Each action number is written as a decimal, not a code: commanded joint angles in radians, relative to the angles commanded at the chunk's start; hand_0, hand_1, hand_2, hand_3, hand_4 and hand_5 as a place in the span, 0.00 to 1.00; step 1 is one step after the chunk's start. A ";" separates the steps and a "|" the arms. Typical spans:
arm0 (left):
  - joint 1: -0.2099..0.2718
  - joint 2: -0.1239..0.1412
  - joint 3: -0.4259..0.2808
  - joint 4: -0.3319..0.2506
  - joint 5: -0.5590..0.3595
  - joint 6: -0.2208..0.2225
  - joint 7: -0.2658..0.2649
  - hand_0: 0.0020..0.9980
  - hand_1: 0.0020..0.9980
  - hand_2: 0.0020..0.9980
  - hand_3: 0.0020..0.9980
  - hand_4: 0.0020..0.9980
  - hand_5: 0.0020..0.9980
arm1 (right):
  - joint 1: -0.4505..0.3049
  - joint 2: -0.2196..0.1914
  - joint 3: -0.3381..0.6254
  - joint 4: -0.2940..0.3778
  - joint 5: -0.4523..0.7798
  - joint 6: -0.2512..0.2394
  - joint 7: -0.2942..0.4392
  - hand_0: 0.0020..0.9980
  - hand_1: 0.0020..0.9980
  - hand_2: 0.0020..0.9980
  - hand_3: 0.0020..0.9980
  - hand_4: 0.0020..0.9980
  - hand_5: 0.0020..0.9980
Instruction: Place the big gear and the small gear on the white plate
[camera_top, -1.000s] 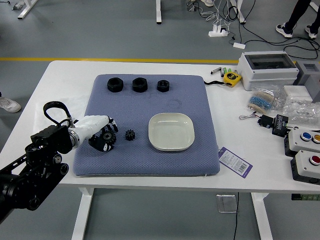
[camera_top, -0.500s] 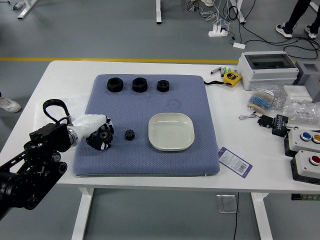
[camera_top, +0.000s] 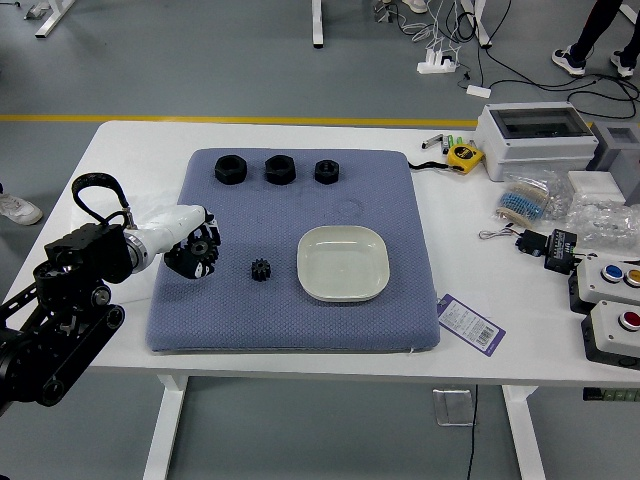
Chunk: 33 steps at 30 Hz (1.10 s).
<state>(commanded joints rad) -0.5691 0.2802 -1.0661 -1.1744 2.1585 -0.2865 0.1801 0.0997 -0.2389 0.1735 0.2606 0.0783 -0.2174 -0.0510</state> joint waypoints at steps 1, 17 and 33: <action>-0.003 0.001 -0.002 -0.002 0.001 -0.001 0.000 0.35 0.45 0.50 0.54 0.17 0.00 | 0.000 0.000 0.000 0.000 0.000 0.000 0.000 0.69 0.66 0.74 0.60 0.81 0.72; -0.104 -0.073 0.121 -0.035 -0.092 0.068 -0.045 0.35 0.45 0.50 0.55 0.23 0.00 | 0.010 -0.002 0.011 0.001 -0.020 -0.002 -0.007 0.68 0.66 0.74 0.60 0.81 0.72; -0.249 -0.267 0.302 0.225 -0.231 0.336 -0.203 0.39 0.50 0.57 0.58 0.56 0.00 | 0.022 -0.007 0.034 0.005 -0.064 -0.007 -0.023 0.68 0.66 0.74 0.60 0.81 0.72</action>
<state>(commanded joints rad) -0.8179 0.0135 -0.7640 -0.9497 1.9279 0.0497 -0.0227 0.1215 -0.2458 0.2079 0.2659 0.0142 -0.2246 -0.0736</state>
